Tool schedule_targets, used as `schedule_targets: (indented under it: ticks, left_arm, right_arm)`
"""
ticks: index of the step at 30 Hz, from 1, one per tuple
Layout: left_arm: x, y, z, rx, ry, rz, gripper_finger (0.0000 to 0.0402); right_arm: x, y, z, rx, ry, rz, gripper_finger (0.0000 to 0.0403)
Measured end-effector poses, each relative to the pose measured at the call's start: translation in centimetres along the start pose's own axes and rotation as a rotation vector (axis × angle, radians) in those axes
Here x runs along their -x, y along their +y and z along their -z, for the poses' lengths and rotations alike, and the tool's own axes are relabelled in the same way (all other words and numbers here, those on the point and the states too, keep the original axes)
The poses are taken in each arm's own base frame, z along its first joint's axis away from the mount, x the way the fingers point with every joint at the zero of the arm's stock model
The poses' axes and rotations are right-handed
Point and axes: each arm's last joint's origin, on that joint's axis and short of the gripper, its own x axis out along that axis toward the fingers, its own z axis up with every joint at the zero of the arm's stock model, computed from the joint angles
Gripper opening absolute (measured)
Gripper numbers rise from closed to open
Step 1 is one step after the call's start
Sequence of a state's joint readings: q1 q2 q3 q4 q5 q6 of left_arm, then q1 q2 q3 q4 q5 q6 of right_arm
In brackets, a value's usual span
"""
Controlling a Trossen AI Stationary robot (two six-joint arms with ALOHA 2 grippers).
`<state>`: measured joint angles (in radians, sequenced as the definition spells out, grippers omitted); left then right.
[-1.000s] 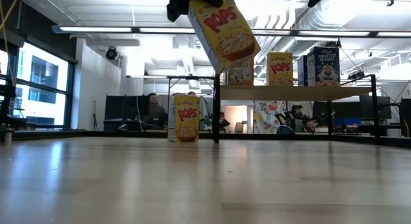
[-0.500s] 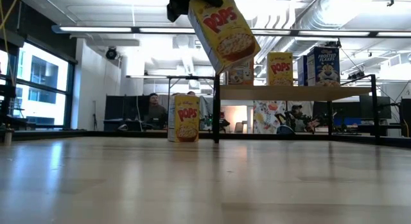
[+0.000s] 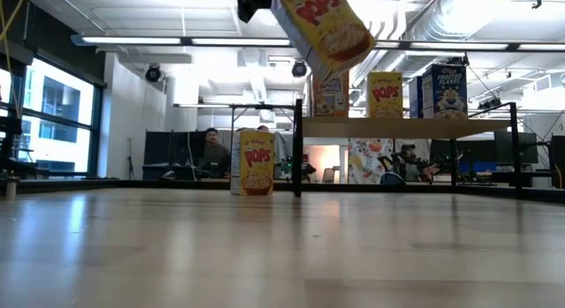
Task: Stack cereal on shelf
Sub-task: Put the bottom yellow cereal box on the shelf aligned with the other yellow cereal box
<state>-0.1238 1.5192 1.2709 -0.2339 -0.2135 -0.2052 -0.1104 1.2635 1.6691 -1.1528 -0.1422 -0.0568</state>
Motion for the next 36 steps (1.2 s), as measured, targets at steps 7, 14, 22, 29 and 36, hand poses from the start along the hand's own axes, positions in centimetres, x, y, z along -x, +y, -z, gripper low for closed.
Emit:
schedule_targets:
  ticks: [7,14,22,29,36]
  left_arm:
    - [0.0,-0.1,-0.6,0.013,-0.057,0.006,0.0156]
    - [0.0,-0.1,-0.8,0.019,-0.082,0.007,0.0156]
    - [0.1,-0.2,-1.3,0.031,-0.135,0.009,0.0156]
    - [0.1,-0.1,-1.6,0.041,-0.173,-0.027,0.0156]
    - [0.2,-0.2,-2.0,0.021,-0.212,-0.028,0.0156]
  right_arm:
    - [-2.1,-0.2,-0.7,0.078,0.022,-0.047,0.0282]
    - [-4.2,-0.3,-1.4,0.082,0.03,-0.136,0.0282]
    - [-6.0,-0.5,-1.6,0.065,0.061,-0.163,0.0282]
    - [-6.5,-0.6,-1.7,0.062,0.07,-0.17,0.0282]
    - [-6.7,-0.6,-1.9,0.064,0.06,-0.169,0.0282]
